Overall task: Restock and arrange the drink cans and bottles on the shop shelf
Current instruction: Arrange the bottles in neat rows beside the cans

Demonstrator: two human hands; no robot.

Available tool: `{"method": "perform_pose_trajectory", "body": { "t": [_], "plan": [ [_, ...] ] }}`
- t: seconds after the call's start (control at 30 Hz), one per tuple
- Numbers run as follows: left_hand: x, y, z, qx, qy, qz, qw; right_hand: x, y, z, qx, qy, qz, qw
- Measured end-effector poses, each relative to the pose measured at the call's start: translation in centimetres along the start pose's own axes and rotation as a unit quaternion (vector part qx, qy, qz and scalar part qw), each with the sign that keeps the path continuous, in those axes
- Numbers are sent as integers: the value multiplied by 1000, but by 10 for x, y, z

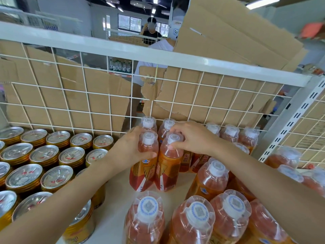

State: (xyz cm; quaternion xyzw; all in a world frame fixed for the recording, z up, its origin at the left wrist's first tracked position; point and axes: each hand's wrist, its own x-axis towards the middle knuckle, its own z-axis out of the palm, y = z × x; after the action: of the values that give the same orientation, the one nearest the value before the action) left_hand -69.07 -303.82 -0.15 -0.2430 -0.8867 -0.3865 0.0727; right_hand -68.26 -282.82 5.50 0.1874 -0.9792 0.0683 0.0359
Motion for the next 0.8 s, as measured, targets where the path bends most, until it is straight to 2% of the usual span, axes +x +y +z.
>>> {"method": "perform_pose_trajectory", "body": {
  "t": [0.3,0.47,0.6,0.8],
  "plan": [
    [9,-13,-16,-108,-107,-8,988,-1,7,-2,82,-57,-65,993],
    [0,-19,-9,-124,-72,-36,989,2,6,2,141,-69,-55,986],
    [-11,-26,15,-98,-46,-50,993,-2,6,3,97,-75,-28,992],
    [-10,-27,17,-56,-41,-60,996,-2,-1,8,57,-44,-21,997]
  ]
}}
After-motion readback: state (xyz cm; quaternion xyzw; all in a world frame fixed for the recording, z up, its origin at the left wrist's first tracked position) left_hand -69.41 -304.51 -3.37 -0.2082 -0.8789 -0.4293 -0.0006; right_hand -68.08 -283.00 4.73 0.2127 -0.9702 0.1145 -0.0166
